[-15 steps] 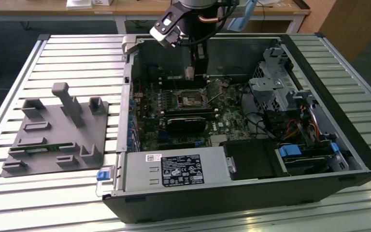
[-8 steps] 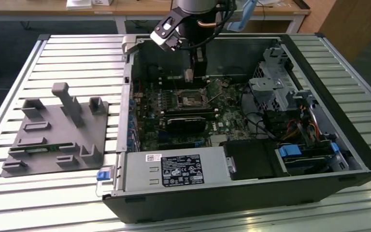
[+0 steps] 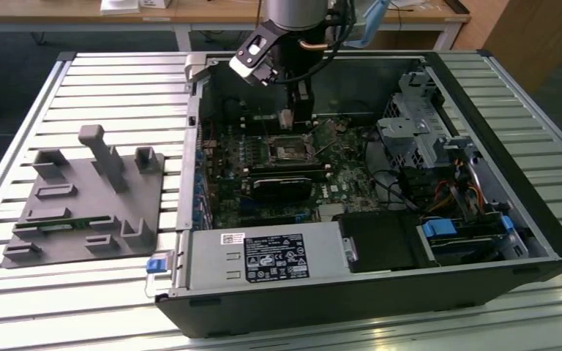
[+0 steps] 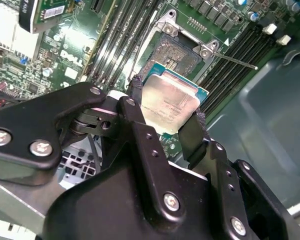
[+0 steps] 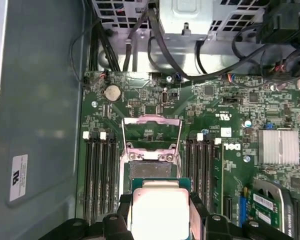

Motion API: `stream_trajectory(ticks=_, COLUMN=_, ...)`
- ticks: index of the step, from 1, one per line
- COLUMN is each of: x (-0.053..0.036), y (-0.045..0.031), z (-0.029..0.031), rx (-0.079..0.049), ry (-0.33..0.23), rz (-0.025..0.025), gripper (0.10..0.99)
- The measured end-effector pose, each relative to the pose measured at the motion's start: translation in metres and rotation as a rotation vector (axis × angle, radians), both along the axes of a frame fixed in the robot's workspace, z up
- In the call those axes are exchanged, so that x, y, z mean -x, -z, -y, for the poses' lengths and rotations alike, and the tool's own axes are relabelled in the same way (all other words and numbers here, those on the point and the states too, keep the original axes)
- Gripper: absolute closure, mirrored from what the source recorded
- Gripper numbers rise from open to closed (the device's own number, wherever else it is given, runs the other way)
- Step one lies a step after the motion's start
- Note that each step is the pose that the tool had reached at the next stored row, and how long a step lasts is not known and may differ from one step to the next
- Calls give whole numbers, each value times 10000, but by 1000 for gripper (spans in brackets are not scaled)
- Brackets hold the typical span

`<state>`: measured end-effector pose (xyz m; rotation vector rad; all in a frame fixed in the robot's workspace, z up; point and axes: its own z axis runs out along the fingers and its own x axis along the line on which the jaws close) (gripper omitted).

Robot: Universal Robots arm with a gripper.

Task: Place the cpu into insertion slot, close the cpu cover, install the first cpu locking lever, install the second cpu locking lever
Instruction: 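Place the cpu into insertion slot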

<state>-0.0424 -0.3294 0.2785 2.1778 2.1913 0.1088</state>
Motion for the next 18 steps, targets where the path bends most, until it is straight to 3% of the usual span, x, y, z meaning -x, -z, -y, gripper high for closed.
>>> stream_trajectory(ticks=18, x=-12, y=294, z=-26, rx=88, ry=0, rz=-1, gripper=549)
